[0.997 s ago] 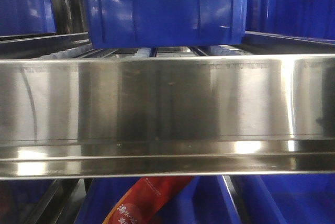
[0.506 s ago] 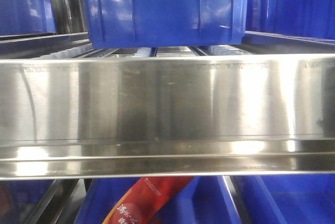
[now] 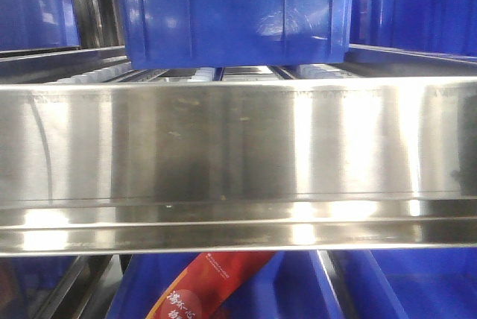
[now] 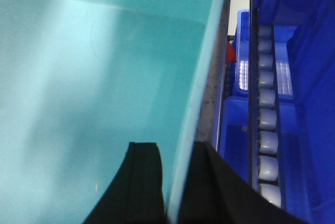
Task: Fetch blue bin and place on conveyor start
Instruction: 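Lift the turquoise bin up off the shelf with both grippers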
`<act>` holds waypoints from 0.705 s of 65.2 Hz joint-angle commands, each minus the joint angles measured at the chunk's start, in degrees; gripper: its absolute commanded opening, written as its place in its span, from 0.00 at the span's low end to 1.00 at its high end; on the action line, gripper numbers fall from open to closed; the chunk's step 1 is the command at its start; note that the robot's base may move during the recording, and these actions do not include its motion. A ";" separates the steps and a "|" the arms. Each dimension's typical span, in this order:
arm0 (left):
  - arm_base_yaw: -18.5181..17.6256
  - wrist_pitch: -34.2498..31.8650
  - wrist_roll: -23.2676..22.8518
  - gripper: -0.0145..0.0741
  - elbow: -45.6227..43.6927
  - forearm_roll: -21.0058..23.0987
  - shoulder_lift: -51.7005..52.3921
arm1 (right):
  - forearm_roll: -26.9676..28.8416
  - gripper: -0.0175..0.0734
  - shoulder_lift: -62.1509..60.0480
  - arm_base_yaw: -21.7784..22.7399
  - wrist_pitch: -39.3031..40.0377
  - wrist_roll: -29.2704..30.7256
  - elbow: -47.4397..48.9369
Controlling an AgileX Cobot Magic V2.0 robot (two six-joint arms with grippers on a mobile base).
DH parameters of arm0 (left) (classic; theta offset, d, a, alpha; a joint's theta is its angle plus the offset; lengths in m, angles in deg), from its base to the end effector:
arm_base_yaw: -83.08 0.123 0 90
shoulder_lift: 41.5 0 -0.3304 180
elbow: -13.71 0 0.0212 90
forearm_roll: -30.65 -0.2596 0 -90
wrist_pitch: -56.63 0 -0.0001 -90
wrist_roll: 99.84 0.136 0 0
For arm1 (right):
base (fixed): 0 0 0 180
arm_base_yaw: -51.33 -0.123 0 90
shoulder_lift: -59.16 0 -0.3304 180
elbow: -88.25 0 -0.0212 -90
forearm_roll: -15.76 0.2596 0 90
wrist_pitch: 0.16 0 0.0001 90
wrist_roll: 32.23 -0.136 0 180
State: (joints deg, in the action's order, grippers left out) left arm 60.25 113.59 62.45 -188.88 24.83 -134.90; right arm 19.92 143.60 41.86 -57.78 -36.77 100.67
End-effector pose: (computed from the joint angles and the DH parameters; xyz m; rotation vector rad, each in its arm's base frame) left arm 0.3409 -0.1310 0.4753 0.1152 2.2347 -0.2621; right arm 0.3073 0.0597 0.4656 -0.0862 2.2677 0.2198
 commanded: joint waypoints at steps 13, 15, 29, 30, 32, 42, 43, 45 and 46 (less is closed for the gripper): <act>0.24 -13.07 0.49 0.04 -0.51 -1.01 0.62 | -1.97 0.03 -0.72 0.38 0.76 1.40 0.49; 0.24 -14.14 0.49 0.04 -0.51 -1.01 0.62 | -1.97 0.03 -0.72 0.38 0.76 1.40 0.49; 0.24 -19.26 0.49 0.04 -0.51 -1.01 0.62 | -1.97 0.03 -0.72 0.38 0.76 1.40 0.49; 0.24 -19.58 0.49 0.04 -0.51 -1.01 0.62 | -1.97 0.03 -0.72 0.38 0.76 1.40 0.49; 0.24 -20.36 0.49 0.04 -0.51 -1.01 0.62 | -1.97 0.03 -0.72 0.38 0.76 1.40 0.49; 0.24 -22.57 0.49 0.04 -0.51 -1.01 0.62 | -1.97 0.03 -0.72 0.38 0.97 1.40 0.49; 0.24 -22.57 0.49 0.04 -0.51 -1.01 0.62 | -1.97 0.03 -0.72 0.38 1.08 1.40 0.49; 0.24 -22.57 0.49 0.04 -0.51 -1.01 0.62 | -1.97 0.03 -0.72 0.38 1.20 1.40 0.49; 0.24 -22.57 0.49 0.04 -0.51 -1.01 0.62 | -1.97 0.03 -0.72 0.38 1.20 1.40 0.49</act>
State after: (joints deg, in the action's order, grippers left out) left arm 60.25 96.88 63.95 -188.67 22.46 -135.03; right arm 19.69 143.60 41.86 -56.89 -37.24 100.67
